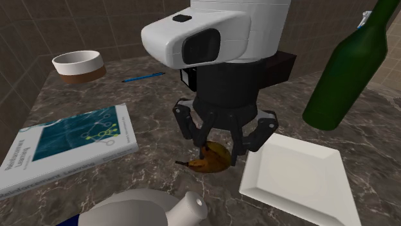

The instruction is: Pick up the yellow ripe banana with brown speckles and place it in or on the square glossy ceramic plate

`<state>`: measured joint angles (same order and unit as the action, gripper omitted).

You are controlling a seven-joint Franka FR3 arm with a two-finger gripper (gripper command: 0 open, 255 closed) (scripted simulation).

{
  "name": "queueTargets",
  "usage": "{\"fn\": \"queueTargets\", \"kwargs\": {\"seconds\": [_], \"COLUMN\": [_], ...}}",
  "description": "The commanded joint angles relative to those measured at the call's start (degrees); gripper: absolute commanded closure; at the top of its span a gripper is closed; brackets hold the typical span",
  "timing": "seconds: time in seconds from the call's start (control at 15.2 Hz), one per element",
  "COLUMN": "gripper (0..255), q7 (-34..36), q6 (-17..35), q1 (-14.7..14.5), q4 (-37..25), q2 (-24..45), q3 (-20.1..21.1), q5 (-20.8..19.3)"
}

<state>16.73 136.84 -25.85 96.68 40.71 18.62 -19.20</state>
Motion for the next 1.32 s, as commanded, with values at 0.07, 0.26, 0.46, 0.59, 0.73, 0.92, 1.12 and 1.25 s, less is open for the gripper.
{"fn": "queueTargets", "kwargs": {"seconds": [0.07, 0.26, 0.46, 0.59, 0.73, 0.92, 1.12, 1.25], "gripper": [255, 255, 255, 255, 255, 255, 255, 255], "q7": [-0.34, 2.1, 5.8, 8.27, 10.73, 14.4, 16.97, 17.28], "q6": [-1.42, -1.08, -0.68, -0.58, -0.62, -0.9, -0.77, 0.18], "q1": [0.33, -1.44, -4.24, -6.19, -8.19, -11.29, -13.57, -13.85], "q4": [0.15, 1.46, 2.86, 3.44, 3.74, 3.65, 3.21, 3.11], "q2": [-1.58, -2.42, -3.24, -3.58, -3.77, -3.74, -2.99, -1.92], "q3": [0.53, 0.84, 1.25, 1.52, 1.78, 2.15, 2.18, 1.78], "q5": [0.58, 0.37, -0.01, -0.27, -0.55, -0.97, -1.49, -1.96]}}
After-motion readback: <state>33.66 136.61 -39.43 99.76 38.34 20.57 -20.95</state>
